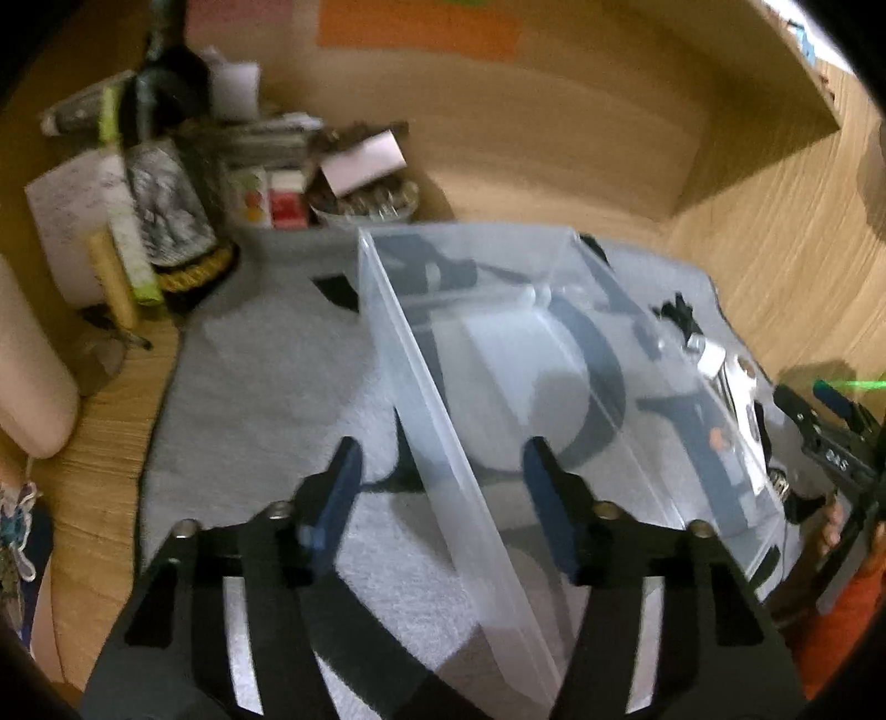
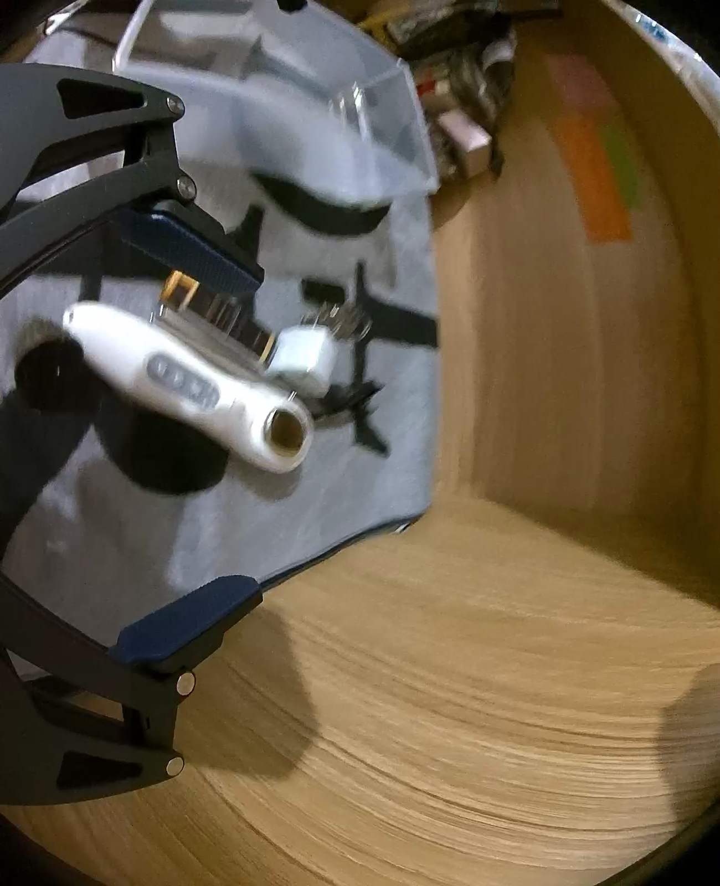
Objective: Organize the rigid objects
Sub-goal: 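Grasp the clear box rim with the left gripper while the right gripper grasps the white device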
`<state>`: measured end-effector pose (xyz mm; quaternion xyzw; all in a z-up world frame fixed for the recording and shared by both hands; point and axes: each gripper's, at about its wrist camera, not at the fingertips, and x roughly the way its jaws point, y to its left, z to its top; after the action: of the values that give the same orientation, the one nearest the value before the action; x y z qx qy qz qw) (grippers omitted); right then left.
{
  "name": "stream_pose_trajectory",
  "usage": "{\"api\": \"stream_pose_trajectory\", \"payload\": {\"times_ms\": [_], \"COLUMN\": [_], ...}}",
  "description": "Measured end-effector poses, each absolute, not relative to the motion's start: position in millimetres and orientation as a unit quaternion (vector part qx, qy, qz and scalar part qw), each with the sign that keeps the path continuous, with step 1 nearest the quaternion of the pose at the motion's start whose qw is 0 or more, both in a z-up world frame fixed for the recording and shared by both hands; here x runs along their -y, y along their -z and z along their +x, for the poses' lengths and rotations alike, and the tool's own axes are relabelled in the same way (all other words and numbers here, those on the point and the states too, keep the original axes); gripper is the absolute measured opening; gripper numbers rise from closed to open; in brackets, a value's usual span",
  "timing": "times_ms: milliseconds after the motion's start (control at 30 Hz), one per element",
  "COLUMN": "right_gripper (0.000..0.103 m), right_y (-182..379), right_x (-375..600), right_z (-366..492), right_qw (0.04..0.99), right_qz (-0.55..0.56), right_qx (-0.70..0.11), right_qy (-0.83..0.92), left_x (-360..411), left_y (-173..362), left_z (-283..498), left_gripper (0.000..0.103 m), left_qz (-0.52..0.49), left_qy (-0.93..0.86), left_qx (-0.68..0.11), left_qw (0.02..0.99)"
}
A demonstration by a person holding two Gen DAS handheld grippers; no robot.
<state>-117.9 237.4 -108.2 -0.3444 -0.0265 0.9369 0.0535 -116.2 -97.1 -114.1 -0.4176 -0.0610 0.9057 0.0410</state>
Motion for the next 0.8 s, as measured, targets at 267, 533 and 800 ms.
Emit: {"api": "stream_pose_trajectory", "payload": {"times_ms": [267,533,800], "right_gripper": [0.086,0.069,0.049], "right_y": [128.8,150.0,159.5], "right_x": [-249.9,-254.2,-248.3], "right_z": [-143.2,-168.9,-170.3], "right_qw": [0.051,0.023,0.033], "right_qz": [-0.404,-0.466,-0.477], "right_qx": [-0.012,-0.048,-0.052], "right_qy": [-0.913,-0.883,-0.877], "left_x": [95.0,94.8,96.1], "left_y": [123.0,121.0,122.0], "left_z": [-128.3,-136.1,-138.6], "left_gripper": [0.027,0.025,0.024], "left_qz": [-0.448,-0.447,-0.439], "left_qy": [-0.888,-0.891,-0.895], "left_qx": [0.071,0.050,0.045], "left_qw": [0.070,0.066,0.066]}}
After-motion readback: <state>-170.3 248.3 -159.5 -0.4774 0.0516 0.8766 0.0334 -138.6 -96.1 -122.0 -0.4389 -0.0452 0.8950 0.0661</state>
